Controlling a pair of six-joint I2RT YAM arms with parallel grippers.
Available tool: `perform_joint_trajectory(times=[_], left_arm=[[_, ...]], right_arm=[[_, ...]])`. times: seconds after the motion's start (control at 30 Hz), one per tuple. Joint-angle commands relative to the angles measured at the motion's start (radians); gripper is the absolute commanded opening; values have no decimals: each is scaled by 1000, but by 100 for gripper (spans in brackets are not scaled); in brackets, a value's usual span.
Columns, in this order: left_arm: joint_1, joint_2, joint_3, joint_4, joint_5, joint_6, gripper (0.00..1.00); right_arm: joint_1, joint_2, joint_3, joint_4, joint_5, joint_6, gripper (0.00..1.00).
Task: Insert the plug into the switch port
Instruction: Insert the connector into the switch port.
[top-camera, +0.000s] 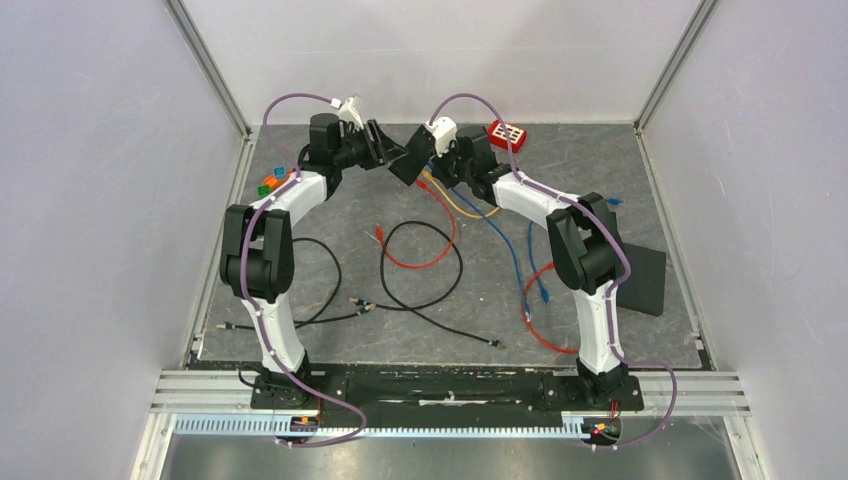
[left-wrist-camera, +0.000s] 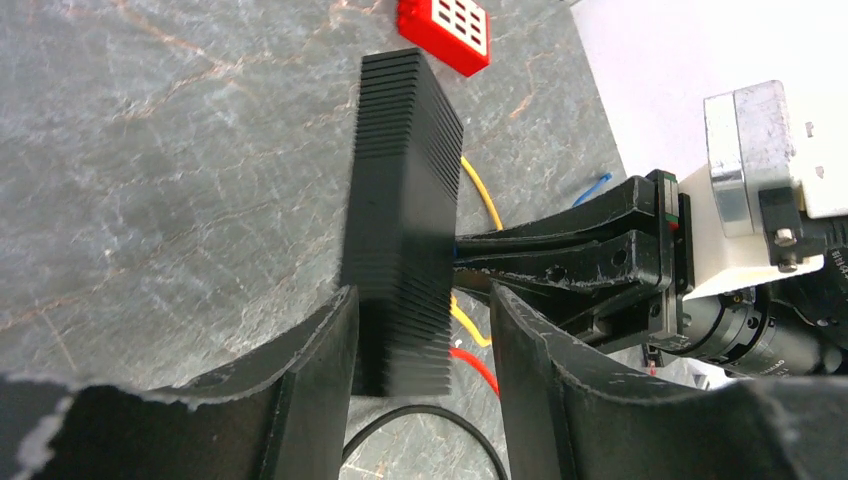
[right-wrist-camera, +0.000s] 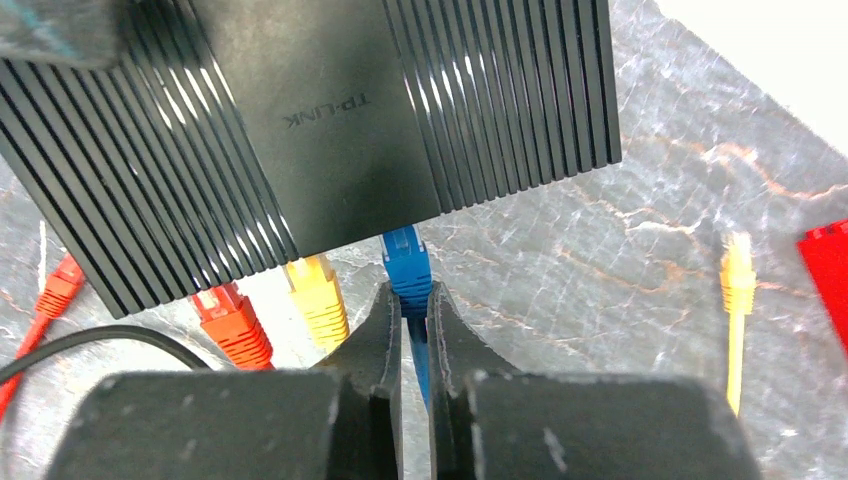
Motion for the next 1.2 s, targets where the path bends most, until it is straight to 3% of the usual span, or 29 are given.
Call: perform_joint_trajectory(times=[0.0, 0.23, 0.43, 0.53, 0.8, 1.17], left_arm=[[18, -41, -3, -61, -15, 34, 57], [45, -81, -31, -159, -87, 10, 58], [45, -122, 20, -506, -298, 98, 57], [47, -198, -52, -516, -374, 105, 58], [47, -326, -189, -496, -354, 68, 58], [45, -392, -312, -464, -297, 28, 58]], right_arm=[[4, 15, 11, 69, -10, 132, 0], [4, 29, -29, 89, 30, 253, 0], [3, 53, -3, 62, 166, 395, 0], [3, 51, 14, 45, 255, 482, 0], [2, 104, 208, -136, 375, 548, 0], [-24, 94, 110, -153, 442, 709, 0]])
